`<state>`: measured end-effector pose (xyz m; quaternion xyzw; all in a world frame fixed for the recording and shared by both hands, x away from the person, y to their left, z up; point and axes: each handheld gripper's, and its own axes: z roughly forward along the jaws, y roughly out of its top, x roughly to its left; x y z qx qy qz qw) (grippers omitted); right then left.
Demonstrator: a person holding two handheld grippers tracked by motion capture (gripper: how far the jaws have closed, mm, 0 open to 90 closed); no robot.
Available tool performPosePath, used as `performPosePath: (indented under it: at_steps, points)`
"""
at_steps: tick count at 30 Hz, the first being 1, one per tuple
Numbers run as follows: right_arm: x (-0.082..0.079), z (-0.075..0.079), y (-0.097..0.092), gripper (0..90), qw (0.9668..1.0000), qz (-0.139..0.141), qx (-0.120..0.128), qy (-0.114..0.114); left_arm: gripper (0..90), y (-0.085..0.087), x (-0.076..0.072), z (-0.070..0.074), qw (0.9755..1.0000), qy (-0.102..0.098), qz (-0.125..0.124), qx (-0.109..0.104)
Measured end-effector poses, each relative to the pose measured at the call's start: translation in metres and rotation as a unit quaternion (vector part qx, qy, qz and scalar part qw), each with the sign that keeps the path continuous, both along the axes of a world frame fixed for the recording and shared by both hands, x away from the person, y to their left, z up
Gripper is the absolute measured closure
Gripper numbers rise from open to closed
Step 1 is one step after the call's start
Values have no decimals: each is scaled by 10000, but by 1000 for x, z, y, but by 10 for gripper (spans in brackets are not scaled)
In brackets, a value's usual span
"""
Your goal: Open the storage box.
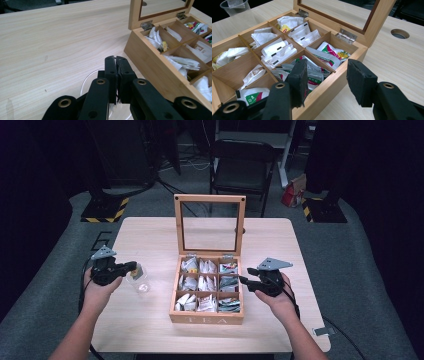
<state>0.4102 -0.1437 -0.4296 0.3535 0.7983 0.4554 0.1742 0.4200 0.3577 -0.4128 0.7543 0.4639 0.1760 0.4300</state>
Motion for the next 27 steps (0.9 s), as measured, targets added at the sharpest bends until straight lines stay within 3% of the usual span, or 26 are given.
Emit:
performPosePath:
  at_steps: [10, 20, 27]
  points:
    - [0, 0, 0, 508, 10000, -3, 4, 1, 879, 1, 3, -17, 9999, 101, 97, -16]
    - [-1, -1, 0, 508, 10000, -14, 2, 19, 845, -1, 3, -23, 9997, 224, 122, 12]
    - [-1, 0, 0, 508, 10000, 2, 17, -13, 804, -1, 2, -22, 9998, 166, 98, 42]
